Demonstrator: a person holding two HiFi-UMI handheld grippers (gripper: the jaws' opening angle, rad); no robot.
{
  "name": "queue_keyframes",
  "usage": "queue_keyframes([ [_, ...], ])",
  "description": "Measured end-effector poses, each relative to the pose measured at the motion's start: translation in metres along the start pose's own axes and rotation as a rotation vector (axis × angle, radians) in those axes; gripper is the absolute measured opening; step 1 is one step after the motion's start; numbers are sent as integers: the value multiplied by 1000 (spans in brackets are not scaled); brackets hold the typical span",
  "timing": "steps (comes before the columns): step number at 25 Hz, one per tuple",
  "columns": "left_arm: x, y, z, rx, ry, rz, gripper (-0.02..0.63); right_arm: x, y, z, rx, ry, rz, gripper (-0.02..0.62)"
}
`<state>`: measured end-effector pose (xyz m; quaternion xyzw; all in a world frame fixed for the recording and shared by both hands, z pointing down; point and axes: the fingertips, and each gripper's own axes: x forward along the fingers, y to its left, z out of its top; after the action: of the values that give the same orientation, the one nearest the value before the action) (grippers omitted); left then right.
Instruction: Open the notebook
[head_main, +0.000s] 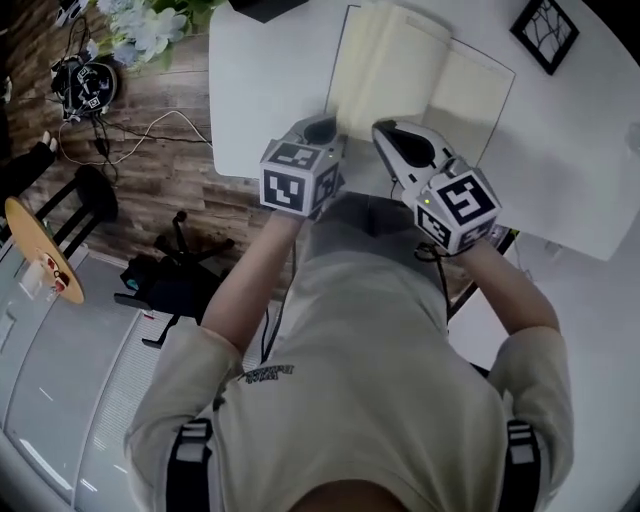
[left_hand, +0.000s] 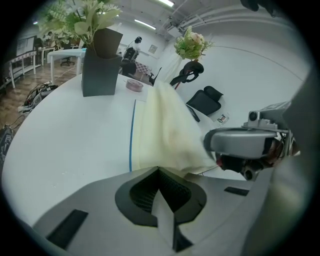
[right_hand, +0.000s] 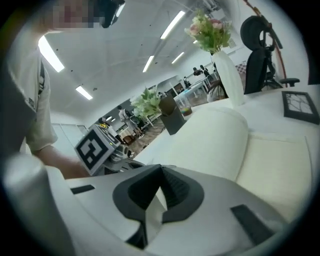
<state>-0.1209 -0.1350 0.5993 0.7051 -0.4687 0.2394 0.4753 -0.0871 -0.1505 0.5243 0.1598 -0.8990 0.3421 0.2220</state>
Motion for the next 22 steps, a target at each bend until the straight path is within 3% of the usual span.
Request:
queue_keyframes([
  [7,-1,-1,-1,3,-20,-2,0,28,-18,-32,126,76,-39,2],
  [19,-16,1,-19,-46,13,13,0,37,-20,-41,83,106,-81,3],
  [22,-21,-3,-18,-54,-5,5,0,37,-21,-39,114,87,-68,3],
])
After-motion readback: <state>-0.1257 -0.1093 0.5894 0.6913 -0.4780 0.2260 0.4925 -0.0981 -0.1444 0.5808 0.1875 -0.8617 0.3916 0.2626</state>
